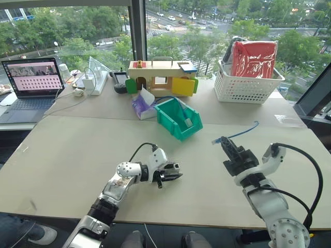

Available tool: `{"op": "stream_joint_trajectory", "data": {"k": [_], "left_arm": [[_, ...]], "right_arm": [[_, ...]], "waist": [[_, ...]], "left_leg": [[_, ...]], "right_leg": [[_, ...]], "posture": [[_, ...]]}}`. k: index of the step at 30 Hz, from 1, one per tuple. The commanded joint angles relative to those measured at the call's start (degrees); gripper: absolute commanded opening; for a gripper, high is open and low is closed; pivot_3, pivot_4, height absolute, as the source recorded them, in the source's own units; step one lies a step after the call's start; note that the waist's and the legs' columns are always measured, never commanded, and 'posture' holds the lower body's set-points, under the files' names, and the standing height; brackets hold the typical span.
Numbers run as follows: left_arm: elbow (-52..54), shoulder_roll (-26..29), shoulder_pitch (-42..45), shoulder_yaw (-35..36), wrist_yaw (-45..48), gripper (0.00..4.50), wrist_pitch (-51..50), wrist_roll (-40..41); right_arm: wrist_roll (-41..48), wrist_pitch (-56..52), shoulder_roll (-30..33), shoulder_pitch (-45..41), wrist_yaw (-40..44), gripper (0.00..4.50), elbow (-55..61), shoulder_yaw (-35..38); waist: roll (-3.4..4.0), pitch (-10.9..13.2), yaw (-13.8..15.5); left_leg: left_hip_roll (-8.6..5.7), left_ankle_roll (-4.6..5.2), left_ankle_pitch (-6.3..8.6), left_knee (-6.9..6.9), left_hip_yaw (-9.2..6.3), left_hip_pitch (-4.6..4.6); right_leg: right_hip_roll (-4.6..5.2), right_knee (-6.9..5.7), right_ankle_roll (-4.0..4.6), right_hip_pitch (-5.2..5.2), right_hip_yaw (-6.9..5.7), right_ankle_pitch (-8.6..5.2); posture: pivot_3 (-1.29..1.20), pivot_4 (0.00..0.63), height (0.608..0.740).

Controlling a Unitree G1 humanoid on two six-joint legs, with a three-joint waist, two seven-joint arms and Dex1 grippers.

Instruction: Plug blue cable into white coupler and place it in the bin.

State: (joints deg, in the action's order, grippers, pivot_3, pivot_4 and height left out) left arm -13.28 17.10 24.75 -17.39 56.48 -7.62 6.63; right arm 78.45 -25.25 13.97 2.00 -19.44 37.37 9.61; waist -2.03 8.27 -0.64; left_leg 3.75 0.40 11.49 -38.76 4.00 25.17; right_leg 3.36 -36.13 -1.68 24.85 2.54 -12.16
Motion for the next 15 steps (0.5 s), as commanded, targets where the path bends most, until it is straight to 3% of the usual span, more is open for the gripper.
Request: {"op": "stream_joint_trajectory", "data": {"k": [1, 6, 11, 15], "left_arm": [[-0.28, 1.03, 0.01, -1.08, 1.85, 0.64, 0.52, -0.61], [8.9, 0.73, -0.3, 1.4, -1.61, 0.65, -13.15, 3.53], [18.66, 1.85, 1.81, -0.77, -3.21, 0.65, -33.3, 6.55], [20.93, 0.11, 4.08, -0.43, -6.45, 0.65, -42.85, 8.27]], "right_arm": [[-0.57, 0.43, 0.99, 0.42, -0.21, 0.0, 2.95, 1.2], [-5.51, -4.99, 7.21, 1.91, -1.21, 0.0, 4.28, -1.79], [-10.56, -8.38, 9.02, 0.85, -0.61, 0.0, 5.13, -6.63], [-13.2, -10.1, 8.08, -0.56, 0.64, 0.0, 3.89, -10.11]], "waist": [[0.0, 0.0, -0.07], [0.0, 0.0, -0.14], [0.01, 0.0, -0.34], [0.0, 0.0, -0.14]], "left_leg": [[0.0, 0.0, 0.0, 0.0, 0.0, 0.0], [0.01, 0.0, 0.0, 0.01, 0.0, 0.0], [0.04, 0.0, 0.0, 0.01, -0.01, 0.0], [0.0, 0.0, 0.0, -0.01, -0.01, 0.01]], "right_leg": [[0.0, 0.0, 0.0, 0.0, 0.0, 0.0], [0.01, 0.01, 0.01, 0.01, 0.0, 0.0], [-0.03, -0.03, -0.01, 0.07, 0.01, -0.02], [-0.02, -0.01, -0.17, 0.05, 0.01, -0.11]], "posture": [[0.0, 0.15, 0.732], [0.0, 0.15, 0.732], [0.0, 0.15, 0.732], [0.0, 0.15, 0.732]]}}
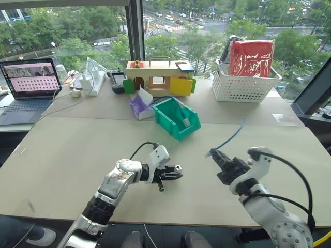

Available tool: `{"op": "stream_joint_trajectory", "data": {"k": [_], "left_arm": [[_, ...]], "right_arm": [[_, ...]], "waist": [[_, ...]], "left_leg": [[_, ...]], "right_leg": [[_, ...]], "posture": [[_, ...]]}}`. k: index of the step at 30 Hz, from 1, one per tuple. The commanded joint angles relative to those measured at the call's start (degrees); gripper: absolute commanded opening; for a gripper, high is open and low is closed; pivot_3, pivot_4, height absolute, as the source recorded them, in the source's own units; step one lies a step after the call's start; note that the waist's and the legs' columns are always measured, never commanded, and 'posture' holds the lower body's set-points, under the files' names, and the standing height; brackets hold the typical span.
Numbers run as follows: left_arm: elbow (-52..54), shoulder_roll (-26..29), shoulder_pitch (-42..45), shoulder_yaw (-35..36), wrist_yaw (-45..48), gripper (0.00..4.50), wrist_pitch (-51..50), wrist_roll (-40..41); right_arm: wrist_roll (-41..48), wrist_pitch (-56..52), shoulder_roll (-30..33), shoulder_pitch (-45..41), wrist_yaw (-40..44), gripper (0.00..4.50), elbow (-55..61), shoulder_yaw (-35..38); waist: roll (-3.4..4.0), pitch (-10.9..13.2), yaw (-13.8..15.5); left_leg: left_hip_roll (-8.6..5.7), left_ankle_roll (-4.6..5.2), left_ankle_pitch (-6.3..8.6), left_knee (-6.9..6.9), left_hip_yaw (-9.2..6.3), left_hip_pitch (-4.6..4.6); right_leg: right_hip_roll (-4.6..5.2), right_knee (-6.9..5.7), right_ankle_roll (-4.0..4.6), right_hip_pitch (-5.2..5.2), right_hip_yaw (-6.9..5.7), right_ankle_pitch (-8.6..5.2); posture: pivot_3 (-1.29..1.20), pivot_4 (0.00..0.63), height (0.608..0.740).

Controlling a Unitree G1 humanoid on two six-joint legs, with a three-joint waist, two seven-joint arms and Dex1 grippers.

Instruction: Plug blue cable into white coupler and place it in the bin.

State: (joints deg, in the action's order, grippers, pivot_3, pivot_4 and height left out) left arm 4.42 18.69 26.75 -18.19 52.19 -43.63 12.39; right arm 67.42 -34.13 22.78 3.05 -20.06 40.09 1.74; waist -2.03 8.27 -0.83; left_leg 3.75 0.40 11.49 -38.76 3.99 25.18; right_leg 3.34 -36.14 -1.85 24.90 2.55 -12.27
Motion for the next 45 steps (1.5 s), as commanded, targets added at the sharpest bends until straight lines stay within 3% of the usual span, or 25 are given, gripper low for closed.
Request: {"op": "stream_joint_trajectory", "data": {"k": [1, 5, 11, 45], "left_arm": [[3.21, -1.79, 2.62, 0.25, -2.72, 0.65, -8.39, 2.74], [1.21, -2.36, 5.99, -4.11, -8.15, 0.65, -14.21, -1.35], [1.22, -2.22, 7.07, -6.62, -10.17, 0.65, -13.93, -2.21], [3.71, -2.29, 5.9, -5.47, -12.87, 0.65, -17.37, 1.69]], "right_arm": [[-2.68, -1.59, -1.08, -2.01, 1.51, 0.0, 0.59, -2.94], [-2.62, -5.99, -1.44, -4.81, 2.28, 0.0, -1.66, -6.18], [-2.14, -8.89, -1.89, -5.93, 3.41, 0.0, -2.79, -6.22], [-9.42, -13.15, -6.59, -6.19, 5.61, 0.0, -5.3, -3.59]], "waist": [[0.0, 0.0, 0.05], [-0.01, 0.0, 0.07], [-0.01, 0.0, 0.19], [-0.01, 0.0, 0.09]], "left_leg": [[0.0, 0.0, 0.0, 0.0, 0.0, 0.0], [-0.01, 0.0, 0.0, 0.0, -0.02, 0.0], [-0.03, 0.0, 0.0, 0.0, -0.04, 0.0], [-0.03, 0.0, 0.0, 0.0, -0.07, -0.01]], "right_leg": [[0.0, 0.01, -0.01, 0.0, 0.0, 0.0], [-0.02, 0.01, -0.03, 0.01, 0.0, -0.01], [0.0, 0.04, 0.0, -0.06, 0.0, 0.0], [0.0, 0.04, -0.01, -0.06, -0.01, -0.01]], "posture": [[0.0, 0.15, 0.732], [0.0, 0.15, 0.732], [0.0, 0.15, 0.732], [0.0, 0.15, 0.732]]}}
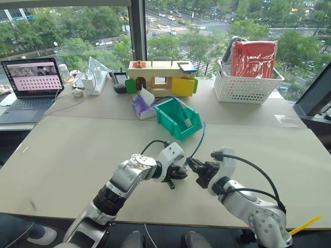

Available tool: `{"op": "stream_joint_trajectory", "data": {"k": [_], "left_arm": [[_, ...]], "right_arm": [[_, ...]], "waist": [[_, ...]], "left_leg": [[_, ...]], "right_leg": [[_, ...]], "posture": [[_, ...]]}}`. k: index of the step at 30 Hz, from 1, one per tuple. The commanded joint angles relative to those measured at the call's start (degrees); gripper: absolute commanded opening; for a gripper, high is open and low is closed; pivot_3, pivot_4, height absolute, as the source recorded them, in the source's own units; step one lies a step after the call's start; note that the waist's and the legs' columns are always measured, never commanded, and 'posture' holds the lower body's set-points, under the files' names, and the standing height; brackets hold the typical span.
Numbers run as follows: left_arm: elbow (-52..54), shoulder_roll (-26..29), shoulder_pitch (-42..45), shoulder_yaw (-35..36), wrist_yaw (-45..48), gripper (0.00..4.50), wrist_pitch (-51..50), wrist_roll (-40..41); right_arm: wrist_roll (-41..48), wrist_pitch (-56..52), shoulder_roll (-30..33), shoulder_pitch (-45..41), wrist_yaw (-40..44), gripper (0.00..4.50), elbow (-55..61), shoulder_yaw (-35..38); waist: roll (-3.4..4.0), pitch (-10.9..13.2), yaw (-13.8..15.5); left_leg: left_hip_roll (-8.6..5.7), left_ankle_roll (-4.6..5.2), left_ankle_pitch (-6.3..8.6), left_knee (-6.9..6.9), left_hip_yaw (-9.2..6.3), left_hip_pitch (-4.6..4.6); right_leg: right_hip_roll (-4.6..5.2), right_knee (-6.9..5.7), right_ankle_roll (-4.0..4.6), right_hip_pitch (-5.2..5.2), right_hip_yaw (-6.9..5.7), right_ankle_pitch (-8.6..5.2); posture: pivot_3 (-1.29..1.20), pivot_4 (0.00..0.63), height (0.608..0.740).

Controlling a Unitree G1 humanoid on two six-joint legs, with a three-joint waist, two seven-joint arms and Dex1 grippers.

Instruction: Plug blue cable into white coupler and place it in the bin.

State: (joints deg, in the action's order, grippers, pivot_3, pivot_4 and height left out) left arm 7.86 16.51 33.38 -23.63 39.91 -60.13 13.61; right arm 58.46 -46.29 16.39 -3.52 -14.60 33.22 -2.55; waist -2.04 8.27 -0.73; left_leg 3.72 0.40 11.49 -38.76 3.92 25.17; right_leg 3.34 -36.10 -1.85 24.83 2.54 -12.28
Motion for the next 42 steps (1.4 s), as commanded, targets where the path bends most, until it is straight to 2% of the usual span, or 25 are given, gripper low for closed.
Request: {"op": "stream_joint_trajectory", "data": {"k": [1, 9, 18, 26, 33, 35, 42], "left_arm": [[0.31, -0.25, -0.79, 0.19, -0.81, 0.65, -1.13, 0.71], [0.57, -0.9, -0.92, 1.16, -2.06, 0.65, -2.31, 1.98], [1.09, -3.81, -0.11, 4.27, -5.28, 0.65, -7.05, 4.14], [2.29, -4.9, -0.21, 4.92, -7.08, 0.65, -8.6, 5.38], [2.15, -3.88, -0.05, 3.75, -5.97, 0.65, -7.0, 6.12], [2.02, -3.84, -0.01, 3.59, -6.09, 0.65, -6.73, 6.15], [2.89, -4.76, -1.11, 3.89, -7.47, 0.65, -7.07, 6.36]], "right_arm": [[-0.56, -1.28, -0.15, 0.45, 0.12, 0.0, 1.57, 0.73], [-0.67, -3.75, -0.13, 0.58, -0.11, 0.0, 1.37, 0.37], [-1.57, -12.57, 4.06, -1.49, 1.66, 0.0, 2.25, -3.63], [-0.82, -17.33, 4.6, 0.39, 1.69, 0.0, 0.87, -2.72], [-2.03, -19.86, 7.98, -1.03, 5.37, 0.0, -1.37, -3.01], [-2.14, -20.05, 8.1, -0.73, 6.25, 0.0, -2.47, -2.55], [-3.57, -19.77, 8.54, 1.87, 8.57, 0.0, -4.19, -1.54]], "waist": [[0.0, 0.0, -0.01], [0.0, 0.0, 0.02], [-0.01, -0.02, 0.17], [0.0, -0.17, 0.19], [0.01, -0.21, 0.19], [0.01, -0.21, 0.2], [0.01, -0.42, 0.26]], "left_leg": [[0.0, 0.0, 0.0, 0.0, 0.0, 0.0], [0.0, 0.0, 0.0, 0.0, 0.0, 0.0], [-0.02, 0.0, 0.0, 0.0, -0.02, 0.0], [-0.02, 0.0, 0.0, 0.02, -0.04, 0.0], [-0.02, 0.0, 0.01, 0.03, -0.07, -0.11], [-0.02, 0.0, 0.01, 0.06, -0.08, -0.23], [-0.04, 0.0, 0.02, 0.2, -0.07, -0.52]], "right_leg": [[0.0, 0.0, 0.0, 0.0, 0.0, 0.0], [0.0, 0.01, 0.0, 0.0, 0.0, 0.0], [0.02, 0.03, 0.02, -0.03, -0.03, -0.01], [0.01, 0.06, 0.0, -0.07, -0.05, -0.02], [0.02, 0.12, 0.05, -0.21, -0.09, -0.09], [0.02, 0.17, 0.24, -0.34, -0.1, -0.26], [0.05, 0.25, 0.05, -0.59, -0.1, -0.42]], "posture": [[0.0, 0.15, 0.732], [0.0, 0.15, 0.732], [0.0, 0.15, 0.732], [0.0, 0.15, 0.732], [0.0, 0.15, 0.732], [0.0, 0.15, 0.732], [0.0, 0.15, 0.732]]}}
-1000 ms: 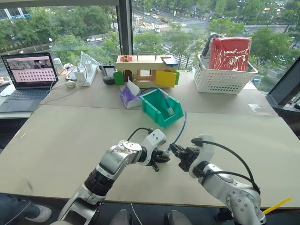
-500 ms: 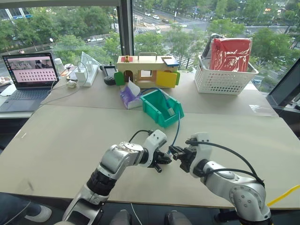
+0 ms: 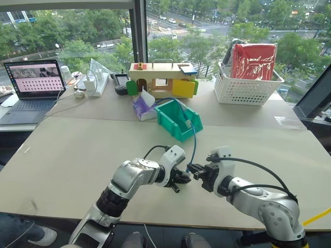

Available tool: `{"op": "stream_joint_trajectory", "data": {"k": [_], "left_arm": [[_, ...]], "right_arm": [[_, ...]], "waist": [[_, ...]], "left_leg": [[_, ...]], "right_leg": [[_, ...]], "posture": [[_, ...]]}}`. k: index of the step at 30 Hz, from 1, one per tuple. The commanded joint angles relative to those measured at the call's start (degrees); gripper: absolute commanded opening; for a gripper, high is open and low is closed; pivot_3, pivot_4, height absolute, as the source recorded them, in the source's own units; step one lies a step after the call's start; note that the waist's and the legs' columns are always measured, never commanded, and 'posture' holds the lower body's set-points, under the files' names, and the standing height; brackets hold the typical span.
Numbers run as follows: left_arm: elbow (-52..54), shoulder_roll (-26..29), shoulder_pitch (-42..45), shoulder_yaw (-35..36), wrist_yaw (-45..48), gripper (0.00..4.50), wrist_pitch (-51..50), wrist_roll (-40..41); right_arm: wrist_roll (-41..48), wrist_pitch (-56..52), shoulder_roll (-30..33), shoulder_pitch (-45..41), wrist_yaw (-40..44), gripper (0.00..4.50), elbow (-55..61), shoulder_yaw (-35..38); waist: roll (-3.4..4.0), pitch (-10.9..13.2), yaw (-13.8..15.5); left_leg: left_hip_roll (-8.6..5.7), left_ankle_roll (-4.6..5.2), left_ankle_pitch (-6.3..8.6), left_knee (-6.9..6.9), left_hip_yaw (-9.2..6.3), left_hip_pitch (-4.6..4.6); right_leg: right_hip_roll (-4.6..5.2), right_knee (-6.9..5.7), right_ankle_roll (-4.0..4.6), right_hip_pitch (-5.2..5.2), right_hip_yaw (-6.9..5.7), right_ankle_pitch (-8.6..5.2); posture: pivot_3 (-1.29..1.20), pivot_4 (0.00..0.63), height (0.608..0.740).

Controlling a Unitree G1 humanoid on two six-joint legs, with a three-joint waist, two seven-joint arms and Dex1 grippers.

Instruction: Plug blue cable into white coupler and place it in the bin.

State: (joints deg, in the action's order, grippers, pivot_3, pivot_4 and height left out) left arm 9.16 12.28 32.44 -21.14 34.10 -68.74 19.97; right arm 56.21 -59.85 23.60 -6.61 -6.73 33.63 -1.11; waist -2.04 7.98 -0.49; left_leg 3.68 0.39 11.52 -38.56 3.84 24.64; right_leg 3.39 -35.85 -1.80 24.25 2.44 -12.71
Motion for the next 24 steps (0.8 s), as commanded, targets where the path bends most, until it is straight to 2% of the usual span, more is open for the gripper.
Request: {"op": "stream_joint_trajectory", "data": {"k": [1, 5, 6, 11, 14, 17, 20, 21, 24], "left_arm": [[1.84, -0.66, -0.41, 1.43, -1.83, 0.65, 1.57, 0.06], [2.63, -1.0, -1.27, 2.59, -1.47, 0.65, 2.16, 1.43], [3.15, -1.09, -1.79, 3.88, -0.17, 1.65, 2.71, 2.98], [3.07, 1.15, -3.92, 3.18, 3.89, 3.44, 12.08, 2.59], [2.92, 3.16, -9.83, 5.94, 13.61, 4.4, 22.98, 6.43], [2.95, 5.23, -14.04, 8.64, 18.77, 4.4, 27.64, 9.1], [2.06, 7.98, -18.76, 11.16, 22.4, 4.4, 39.37, 6.98], [0.75, 7.76, -20.36, 13.98, 24.35, 4.4, 43.52, 8.35], [-2.0, 8.33, -22.18, 17.04, 27.5, 4.4, 48.15, 9.91]], "right_arm": [[-1.06, -5.17, 0.37, 4.59, 0.63, 0.0, -4.32, -1.82], [-1.41, -1.21, -0.69, 1.99, 2.15, 0.0, -3.3, 2.28], [-2.01, 0.43, 0.32, 0.39, 3.83, 0.0, -3.39, 3.96], [1.07, 2.76, 3.6, -7.91, 6.19, 0.0, -7.43, 14.74], [6.4, 3.9, 4.34, -16.43, 6.53, 0.0, -12.49, 21.96], [6.31, 3.76, 5.53, -22.14, 8.39, 0.0, -16.86, 23.0], [-1.2, 6.76, 6.89, -31.63, 14.22, 0.0, -26.15, 17.34], [-5.68, 8.85, 7.65, -35.33, 17.68, 0.0, -30.25, 13.15], [-13.8, 12.99, 8.55, -41.14, 24.49, 0.0, -37.91, 6.09]], "waist": [[-0.02, -0.28, 0.04], [-0.06, -0.38, 0.02], [-0.06, -0.38, -0.07], [0.16, -0.17, -0.17], [0.35, -0.03, -0.62], [0.37, 0.03, -0.51], [0.41, 0.05, -0.72], [0.42, 0.06, -0.77], [0.51, 0.12, -0.89]], "left_leg": [[-0.02, 0.0, 0.0, 0.04, 0.0, -0.02], [-0.08, 0.0, 0.0, 0.2, 0.0, -0.16], [-0.08, 0.0, 0.0, 0.2, 0.0, -0.15], [-0.1, 0.0, -0.01, 0.21, 0.04, -0.05], [-0.13, 0.0, -0.01, 0.26, 0.05, 0.0], [-0.17, 0.01, -0.01, 0.52, 0.12, -0.03], [-0.09, 0.02, -0.01, 0.72, 0.11, -0.11], [-0.1, 0.02, -0.01, 0.75, 0.09, -0.14], [-0.1, 0.02, -0.01, 0.75, 0.15, -0.15]], "right_leg": [[0.02, 0.02, -0.02, -0.02, 0.0, -0.03], [0.06, 0.04, 0.01, -0.07, 0.04, -0.11], [0.06, 0.04, 0.01, -0.05, 0.05, -0.11], [0.06, 0.02, 0.03, 0.07, 0.1, -0.1], [0.04, 0.02, 0.04, 0.13, 0.12, -0.1], [0.02, 0.02, 0.39, 0.24, 0.24, 0.12], [-0.08, 0.0, 0.32, 0.29, 0.2, 0.16], [-0.07, -0.02, 0.34, 0.28, 0.17, 0.14], [-0.04, -0.03, 0.37, 0.29, 0.19, 0.13]], "posture": [[0.0, 0.15, 0.732], [0.0, 0.15, 0.732], [0.0, 0.15, 0.732], [0.0, 0.15, 0.732], [0.0, 0.15, 0.732], [0.0, 0.15, 0.732], [0.0, 0.15, 0.732], [0.0, 0.15, 0.732], [0.0, 0.15, 0.732]]}}
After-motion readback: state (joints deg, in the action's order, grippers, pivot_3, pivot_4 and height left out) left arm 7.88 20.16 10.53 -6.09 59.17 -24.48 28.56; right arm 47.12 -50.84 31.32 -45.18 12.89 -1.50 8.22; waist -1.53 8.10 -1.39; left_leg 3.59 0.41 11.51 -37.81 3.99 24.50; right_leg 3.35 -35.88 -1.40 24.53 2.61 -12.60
